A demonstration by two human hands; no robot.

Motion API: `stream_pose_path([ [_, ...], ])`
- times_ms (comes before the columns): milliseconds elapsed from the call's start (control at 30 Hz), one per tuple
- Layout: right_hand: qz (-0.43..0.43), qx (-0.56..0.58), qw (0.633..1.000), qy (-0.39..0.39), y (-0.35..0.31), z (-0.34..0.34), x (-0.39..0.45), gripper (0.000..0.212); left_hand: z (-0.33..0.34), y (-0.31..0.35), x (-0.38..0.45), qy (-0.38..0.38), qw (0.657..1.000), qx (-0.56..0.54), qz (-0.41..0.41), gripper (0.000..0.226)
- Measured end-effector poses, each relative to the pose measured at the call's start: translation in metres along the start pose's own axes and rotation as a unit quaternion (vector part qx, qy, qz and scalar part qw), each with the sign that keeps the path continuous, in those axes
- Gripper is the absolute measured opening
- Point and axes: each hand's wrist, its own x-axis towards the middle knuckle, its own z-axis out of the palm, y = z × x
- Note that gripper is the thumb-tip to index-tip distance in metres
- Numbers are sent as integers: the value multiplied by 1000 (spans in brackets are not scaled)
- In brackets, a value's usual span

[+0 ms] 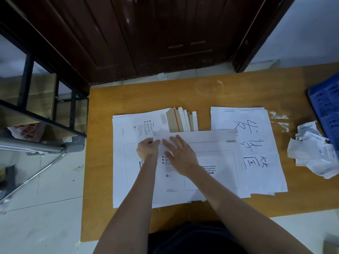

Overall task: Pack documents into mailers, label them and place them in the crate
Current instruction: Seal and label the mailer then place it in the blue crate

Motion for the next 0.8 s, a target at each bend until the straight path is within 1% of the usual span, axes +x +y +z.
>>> stream_pose_path([
  [133,-5,-25,1000,-8,-1,3,-1,53,5,-3,-8,23,995,56,83,15],
  [200,0,-46,999,-19,0,1,1,55,8,-3,-13,24,988,94,122,6],
  [233,-3,-62,998,-25,3,0,2,57,7,-4,-12,36,979,145,136,16],
  [267,-8,-67,997,-31,5,-4,3,60,6,-5,-12,47,963,227,141,31],
  [300,-13,-50,998,-33,6,-8,4,62,4,-7,-11,63,939,303,147,45],
  [333,-14,1,1000,-27,6,-11,5,63,3,-8,-12,82,919,350,159,55],
  [367,-11,92,996,-1,4,-15,4,60,4,-8,-15,91,908,368,176,62],
  [400,1,190,981,44,3,-20,2,56,6,-7,-21,94,902,368,205,65],
  [433,17,260,959,111,5,-25,0,51,12,-6,-27,93,894,362,249,65],
  [467,39,282,941,183,10,-30,-3,48,19,-3,-34,93,877,359,305,63],
  [500,69,260,932,242,18,-35,-7,46,28,2,-42,82,856,359,362,60],
  [533,100,217,930,280,30,-40,-10,47,37,7,-50,54,830,366,417,60],
  [567,130,168,932,293,43,-44,-15,50,45,13,-59,1,802,384,457,60],
  [600,160,128,937,282,55,-49,-21,53,55,18,-68,-63,772,412,479,60],
  [633,191,99,941,260,68,-52,-27,55,66,19,-75,-125,742,449,481,60],
  [667,221,79,942,238,78,-54,-34,55,76,19,-81,-167,718,482,474,60],
  [700,244,62,943,217,88,-53,-40,54,85,19,-87,-192,698,516,458,61],
  [800,270,35,951,146,107,-43,-56,52,100,9,-94,-219,667,583,410,65],
])
